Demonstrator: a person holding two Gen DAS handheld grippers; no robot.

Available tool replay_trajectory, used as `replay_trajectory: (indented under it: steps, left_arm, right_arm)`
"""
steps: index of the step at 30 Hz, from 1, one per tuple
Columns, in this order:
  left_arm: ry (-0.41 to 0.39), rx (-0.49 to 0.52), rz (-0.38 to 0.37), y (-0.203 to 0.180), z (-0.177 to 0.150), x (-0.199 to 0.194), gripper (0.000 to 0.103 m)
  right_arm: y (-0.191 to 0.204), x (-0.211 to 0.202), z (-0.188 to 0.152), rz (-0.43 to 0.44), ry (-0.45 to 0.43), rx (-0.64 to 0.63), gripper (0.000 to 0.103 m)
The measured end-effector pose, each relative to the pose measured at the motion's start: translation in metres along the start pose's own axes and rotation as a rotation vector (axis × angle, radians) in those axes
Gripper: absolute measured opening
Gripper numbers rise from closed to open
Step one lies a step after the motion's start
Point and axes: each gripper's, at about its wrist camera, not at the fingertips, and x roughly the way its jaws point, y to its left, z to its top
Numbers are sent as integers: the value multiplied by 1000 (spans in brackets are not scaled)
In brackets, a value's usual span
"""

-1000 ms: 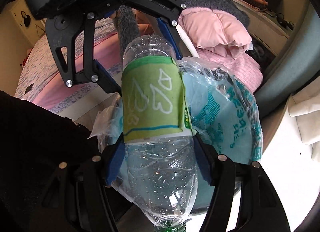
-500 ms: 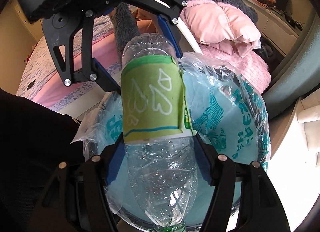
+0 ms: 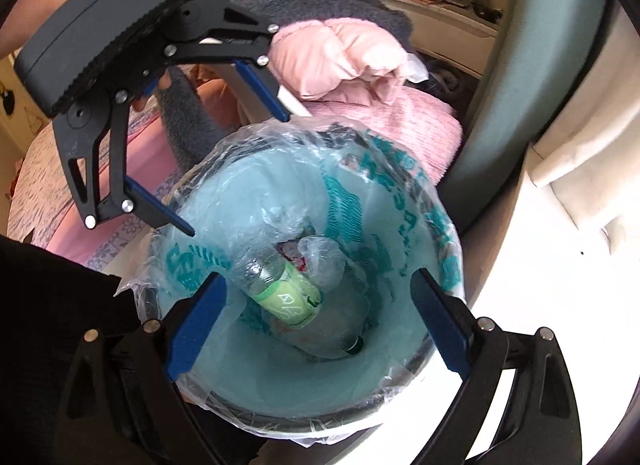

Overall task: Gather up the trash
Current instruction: 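Carry the green-labelled bottle with the right gripper and release it into the bin, then move both grippers back over the table toward the remaining trash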

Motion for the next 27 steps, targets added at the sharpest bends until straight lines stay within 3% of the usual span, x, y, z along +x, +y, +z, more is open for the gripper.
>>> replay_trajectory:
  steps: [7, 13, 27]
  left_arm:
    - [-118, 9, -1, -6, 36, -19, 97]
    - [-226, 69, -31, -23, 84, -39, 97]
    - [-323, 284, -82, -82, 203, -32, 97]
  right_arm:
    - [-29, -56, -36, -142, -120, 260, 90]
    - [-42, -105, -73, -243, -193, 396, 90]
    - [-85, -176, -198, -438, -155, 647, 90]
